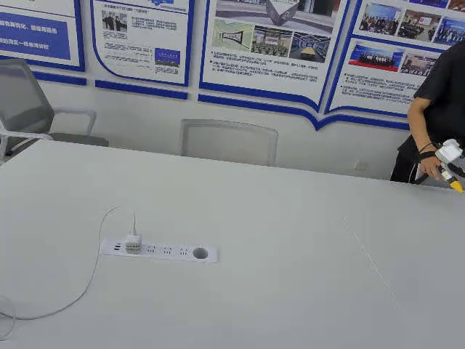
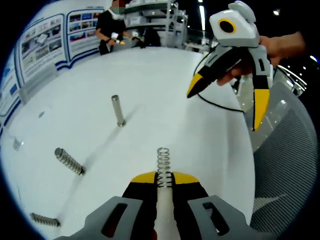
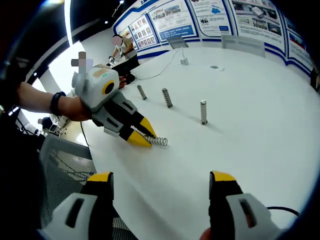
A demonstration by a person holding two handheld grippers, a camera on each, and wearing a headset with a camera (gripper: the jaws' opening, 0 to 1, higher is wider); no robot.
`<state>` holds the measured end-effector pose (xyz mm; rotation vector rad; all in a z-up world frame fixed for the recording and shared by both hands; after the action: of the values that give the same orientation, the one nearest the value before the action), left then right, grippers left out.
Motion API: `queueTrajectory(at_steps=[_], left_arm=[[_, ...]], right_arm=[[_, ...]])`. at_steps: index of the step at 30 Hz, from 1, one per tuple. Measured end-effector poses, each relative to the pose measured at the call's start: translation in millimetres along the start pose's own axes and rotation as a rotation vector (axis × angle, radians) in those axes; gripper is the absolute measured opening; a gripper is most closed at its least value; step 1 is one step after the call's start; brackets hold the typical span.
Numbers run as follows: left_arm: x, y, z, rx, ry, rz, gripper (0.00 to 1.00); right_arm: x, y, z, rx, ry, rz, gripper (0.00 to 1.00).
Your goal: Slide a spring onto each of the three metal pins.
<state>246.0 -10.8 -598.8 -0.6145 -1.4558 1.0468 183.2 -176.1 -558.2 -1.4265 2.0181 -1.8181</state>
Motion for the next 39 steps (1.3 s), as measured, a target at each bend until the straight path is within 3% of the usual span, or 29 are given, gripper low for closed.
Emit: queueTrajectory(at_steps=[14,25,39], left_arm=[[33.6,10.0,2.9,0.047,-0.045,0.036,0.1],[54.6,4.7,-2.5,0.07,-0.103,0.097,0.1],[68.6,-5.3,0.4,0.043,-0.103,0.129,0.1]], right_arm=[[-15.9,-5.2,-17.8,0.013,-0.069,0.001,0.73],[-30.8,-12.6,-25.5,0.034,-0.126,0.001,0.68],[-54.4,-41.4,-32.2,0.038,-0.225,0.055,0.49]])
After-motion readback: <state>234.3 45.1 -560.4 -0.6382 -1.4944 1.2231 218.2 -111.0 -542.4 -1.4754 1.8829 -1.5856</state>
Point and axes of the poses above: the centre of the closed fingertips' face, and the gripper's own axes: x roughly backward along the fingers, z roughly to its right, y roughly out of its underside, the point moved 7 cm from there along x, roughly backward along the fingers, and after that the axes turned 15 degrees about z, right-handed, at the moved point
